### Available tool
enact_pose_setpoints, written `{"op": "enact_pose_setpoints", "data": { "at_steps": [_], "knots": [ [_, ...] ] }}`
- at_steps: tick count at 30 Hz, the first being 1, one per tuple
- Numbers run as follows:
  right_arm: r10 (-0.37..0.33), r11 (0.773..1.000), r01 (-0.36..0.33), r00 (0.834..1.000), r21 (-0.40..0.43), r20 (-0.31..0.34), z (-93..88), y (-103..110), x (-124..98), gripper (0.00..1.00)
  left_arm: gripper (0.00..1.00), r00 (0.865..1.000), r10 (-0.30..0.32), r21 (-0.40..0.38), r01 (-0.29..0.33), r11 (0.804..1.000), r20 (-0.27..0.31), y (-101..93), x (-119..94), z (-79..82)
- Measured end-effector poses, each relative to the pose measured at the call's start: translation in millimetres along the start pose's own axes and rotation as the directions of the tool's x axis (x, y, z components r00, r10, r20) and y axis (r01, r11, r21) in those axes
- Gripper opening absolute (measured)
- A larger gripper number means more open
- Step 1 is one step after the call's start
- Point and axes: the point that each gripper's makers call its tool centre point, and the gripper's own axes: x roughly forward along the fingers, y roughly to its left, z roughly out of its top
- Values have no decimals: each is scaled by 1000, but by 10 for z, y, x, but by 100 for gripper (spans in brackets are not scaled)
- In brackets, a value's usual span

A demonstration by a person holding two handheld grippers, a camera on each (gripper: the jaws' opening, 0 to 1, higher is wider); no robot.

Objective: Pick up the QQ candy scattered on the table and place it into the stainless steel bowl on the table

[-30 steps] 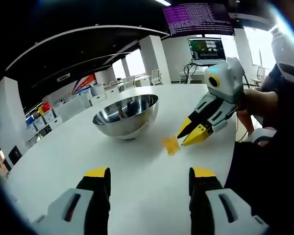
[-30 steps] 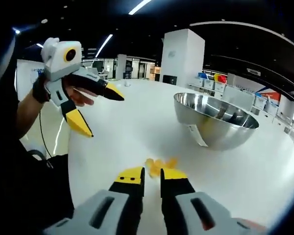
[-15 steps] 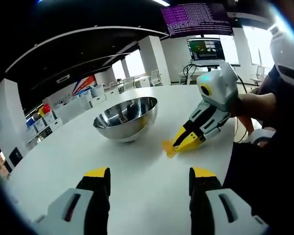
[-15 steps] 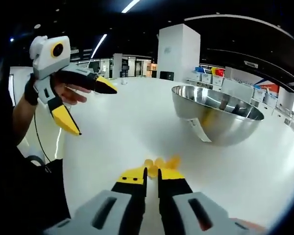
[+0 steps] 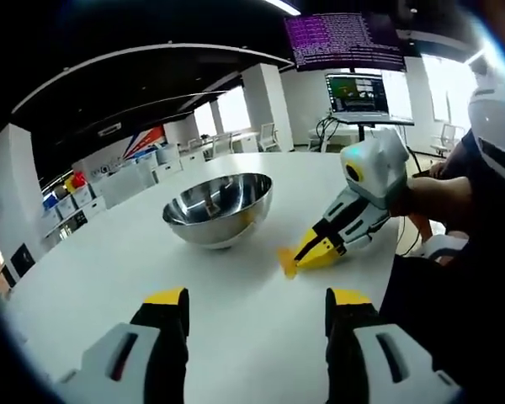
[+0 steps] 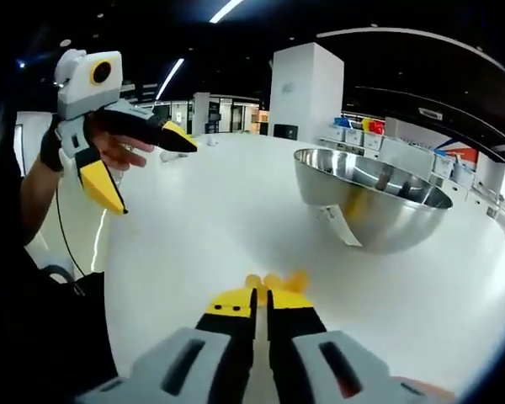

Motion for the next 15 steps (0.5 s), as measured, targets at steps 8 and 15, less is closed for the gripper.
{"op": "enact_pose_setpoints", "data": {
  "at_steps": [8,15],
  "knots": [
    [0,1000,0,999,4,47,165,11,-128,3,65,998,44,5,-43,999,-51,151,-76,-8],
    [11,998,-16,996,59,84,290,-6,-236,3,65,998,38,30,-37,999,-43,124,-66,1]
  ]
}}
